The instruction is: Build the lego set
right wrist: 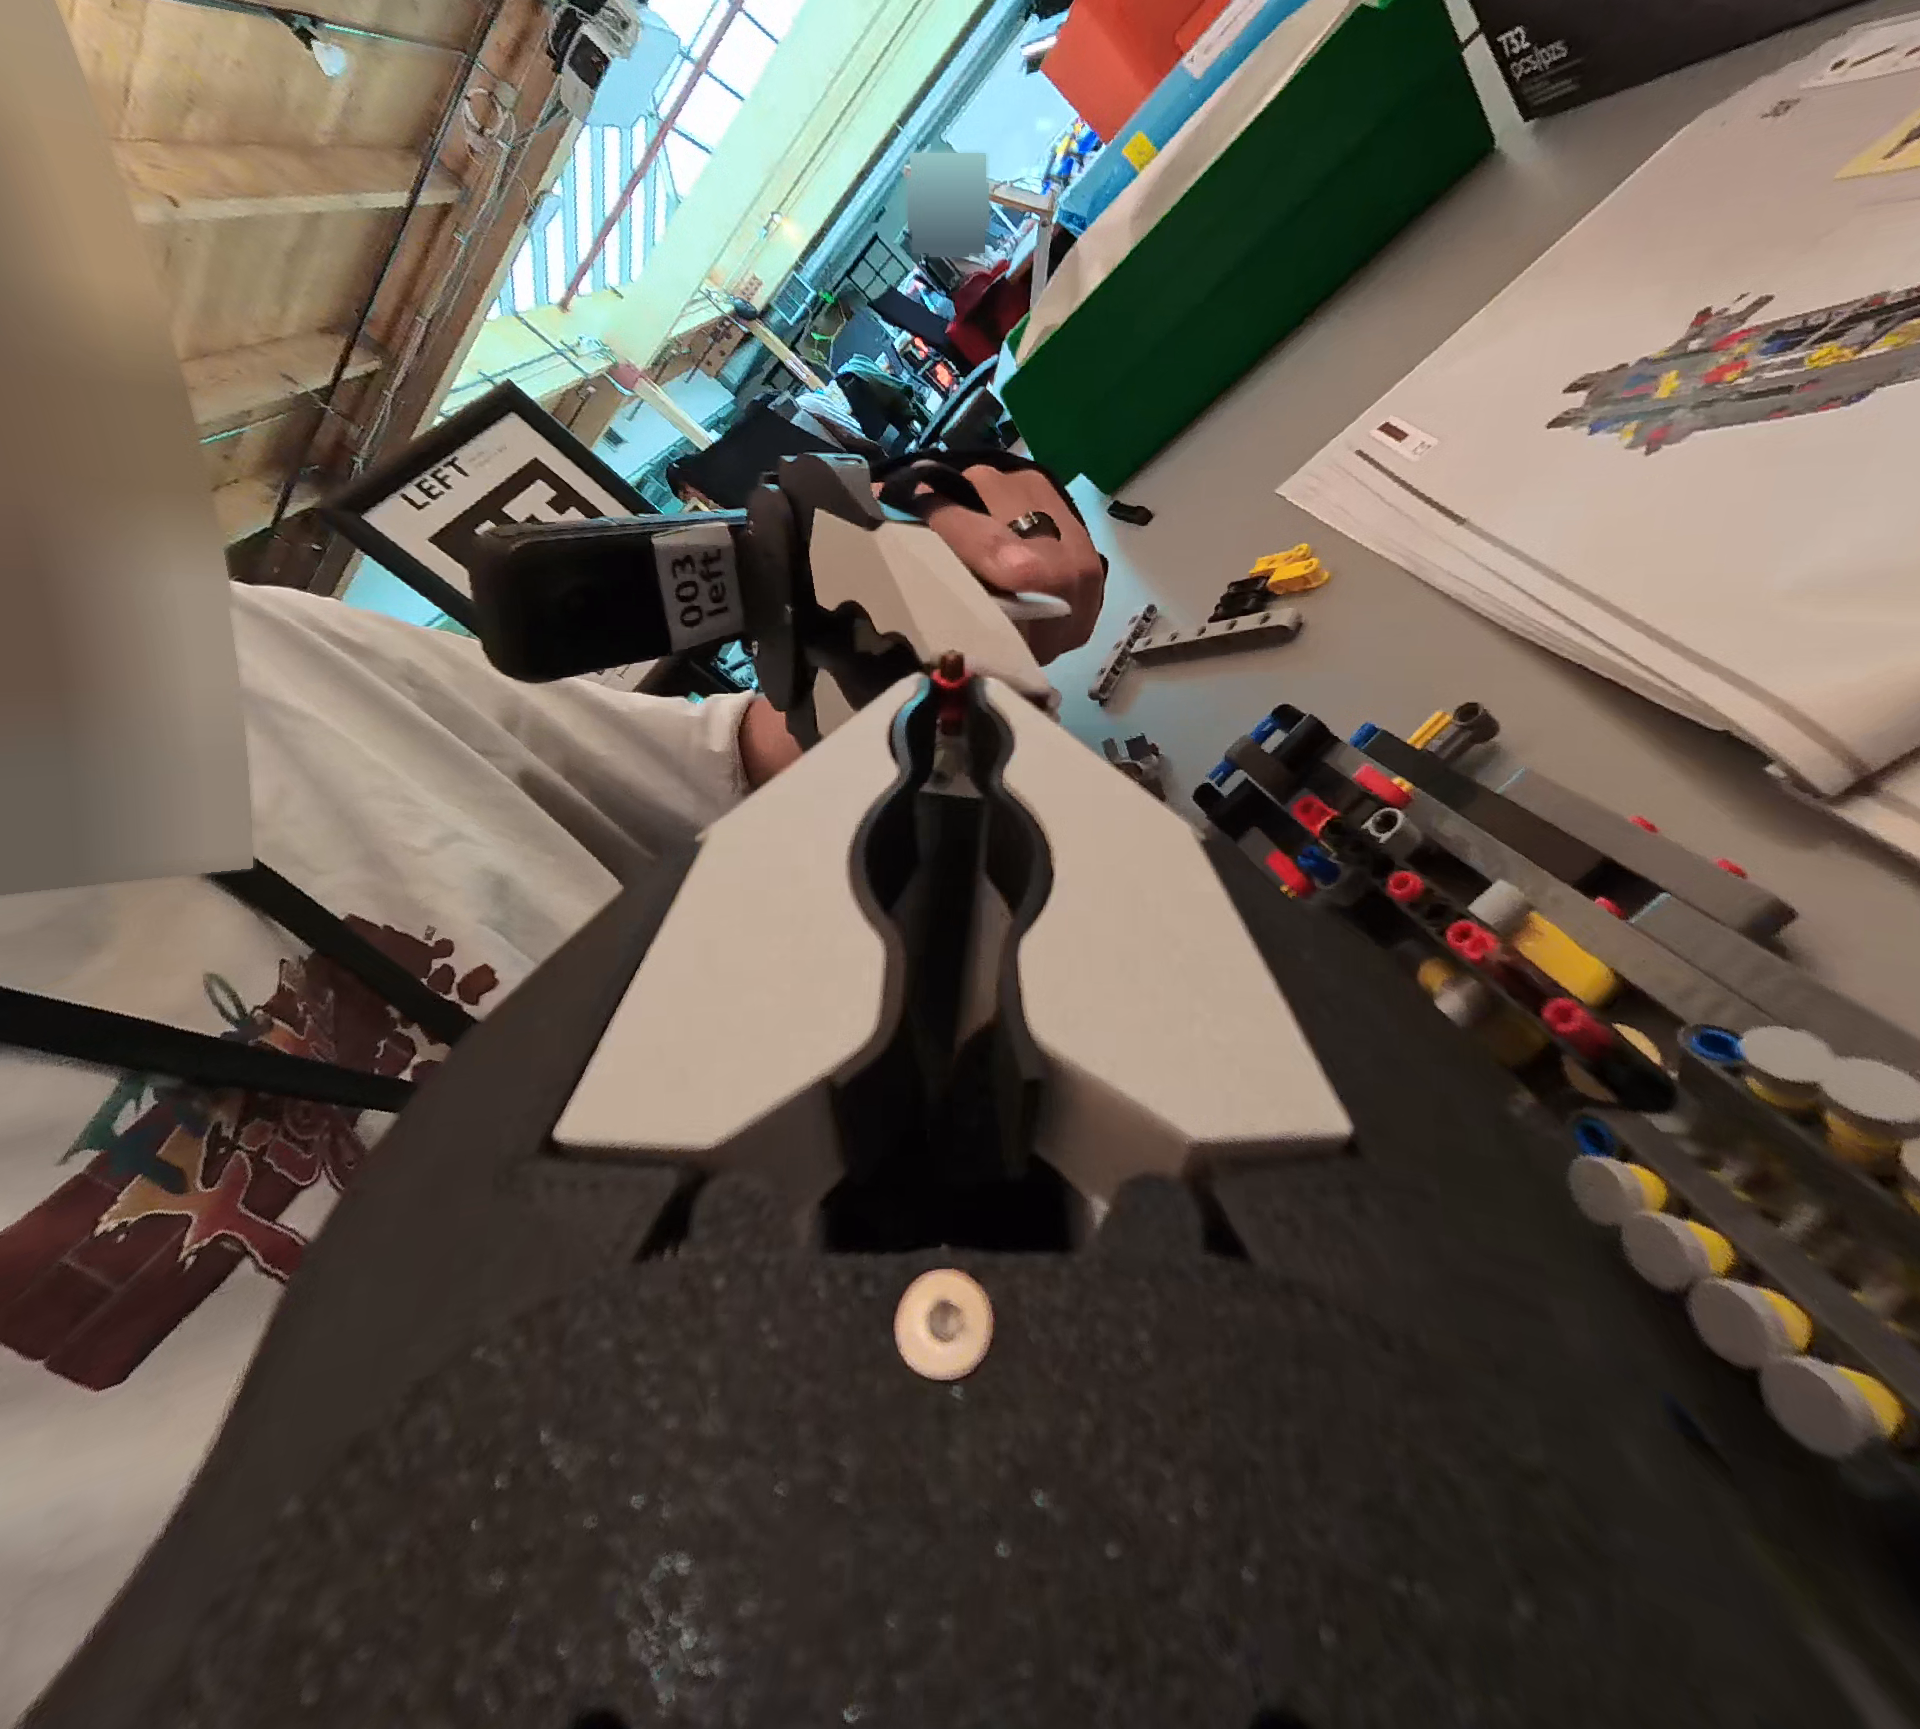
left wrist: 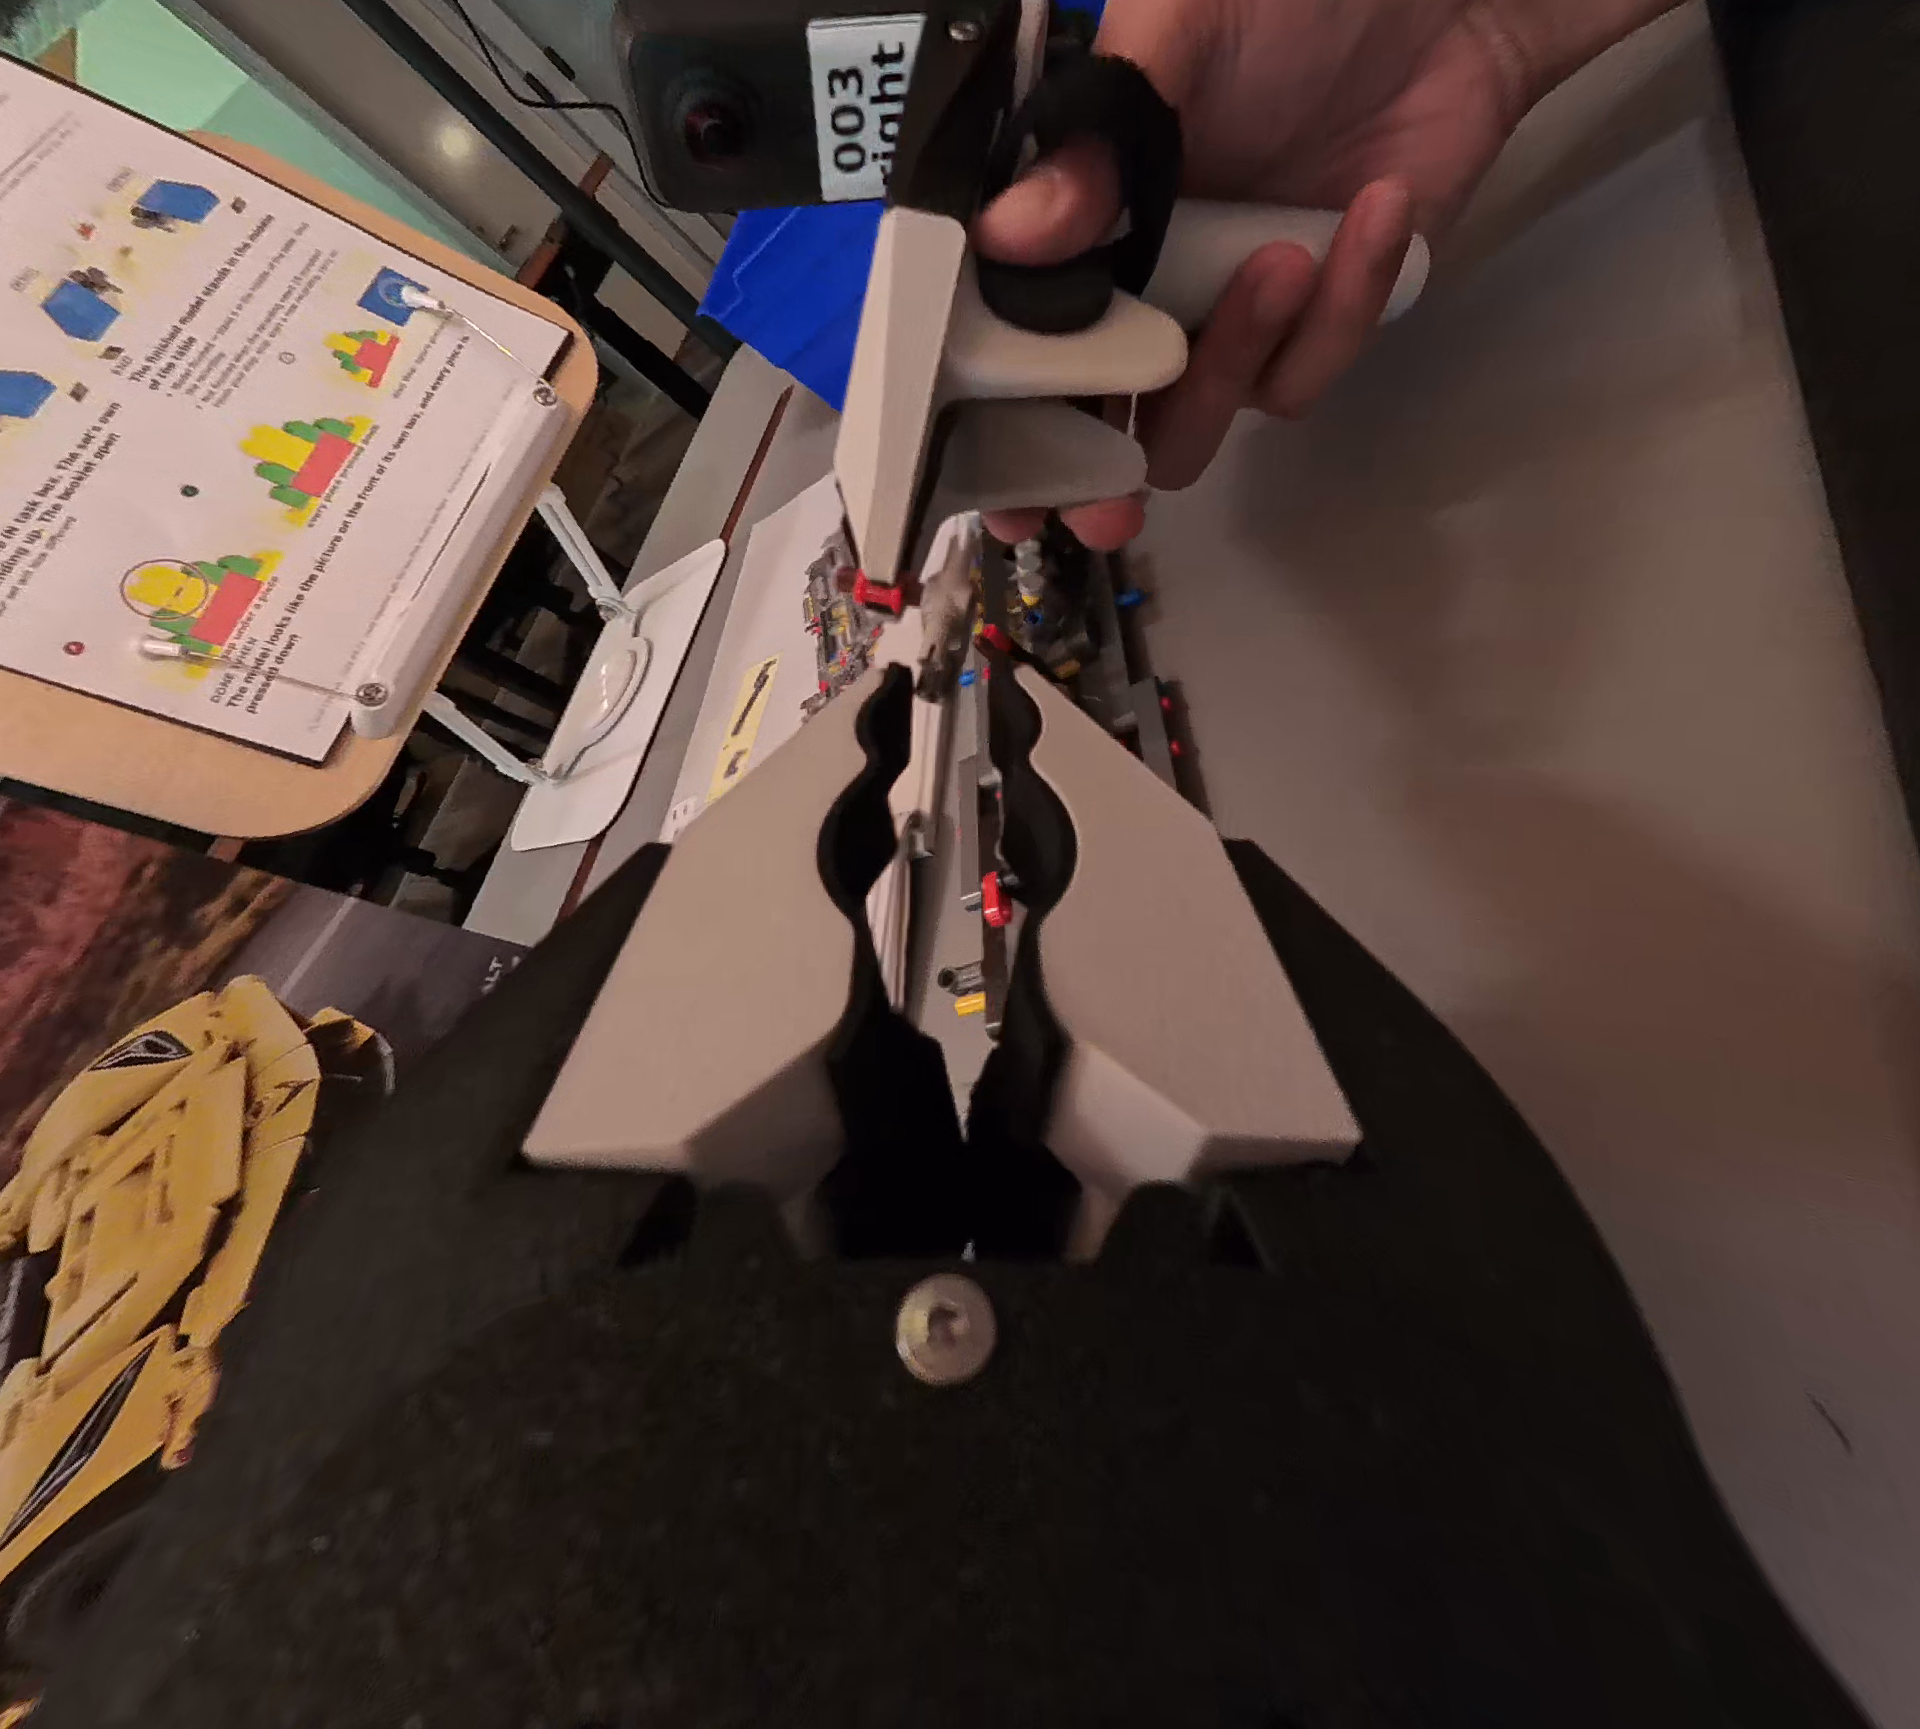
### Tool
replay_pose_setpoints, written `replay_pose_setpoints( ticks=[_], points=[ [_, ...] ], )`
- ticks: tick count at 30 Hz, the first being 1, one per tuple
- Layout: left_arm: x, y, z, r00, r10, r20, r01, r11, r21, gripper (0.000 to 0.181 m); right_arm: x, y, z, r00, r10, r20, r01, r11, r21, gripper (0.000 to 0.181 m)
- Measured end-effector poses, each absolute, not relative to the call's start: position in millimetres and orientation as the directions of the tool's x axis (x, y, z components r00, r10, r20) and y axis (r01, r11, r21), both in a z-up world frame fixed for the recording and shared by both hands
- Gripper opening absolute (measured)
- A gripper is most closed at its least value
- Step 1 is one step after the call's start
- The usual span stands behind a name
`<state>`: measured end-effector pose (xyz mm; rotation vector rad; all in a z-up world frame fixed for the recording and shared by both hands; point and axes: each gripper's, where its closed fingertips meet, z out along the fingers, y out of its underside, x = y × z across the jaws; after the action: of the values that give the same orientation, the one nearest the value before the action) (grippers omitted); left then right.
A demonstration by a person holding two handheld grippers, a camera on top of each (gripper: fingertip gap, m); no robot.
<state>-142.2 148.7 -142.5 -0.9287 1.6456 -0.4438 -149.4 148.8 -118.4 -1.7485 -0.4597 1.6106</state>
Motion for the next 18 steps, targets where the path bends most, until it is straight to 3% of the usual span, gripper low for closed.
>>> replay_pose_setpoints(
  ticks=[10, 18],
  points=[
    [-140.2, 152.4, -145.3, -0.031, -0.745, -0.666, -0.364, 0.629, -0.687, 0.006, -151.1, 153.1, -128.4, 0.218, 0.659, -0.72, -0.182, -0.697, -0.693, 0.003],
    [-138.5, 150.7, -144.1, -0.032, -0.833, -0.553, -0.354, 0.527, -0.773, 0.006, -149.2, 151.0, -126.7, 0.194, 0.653, -0.732, -0.193, -0.706, -0.681, 0.003]
  ],
)
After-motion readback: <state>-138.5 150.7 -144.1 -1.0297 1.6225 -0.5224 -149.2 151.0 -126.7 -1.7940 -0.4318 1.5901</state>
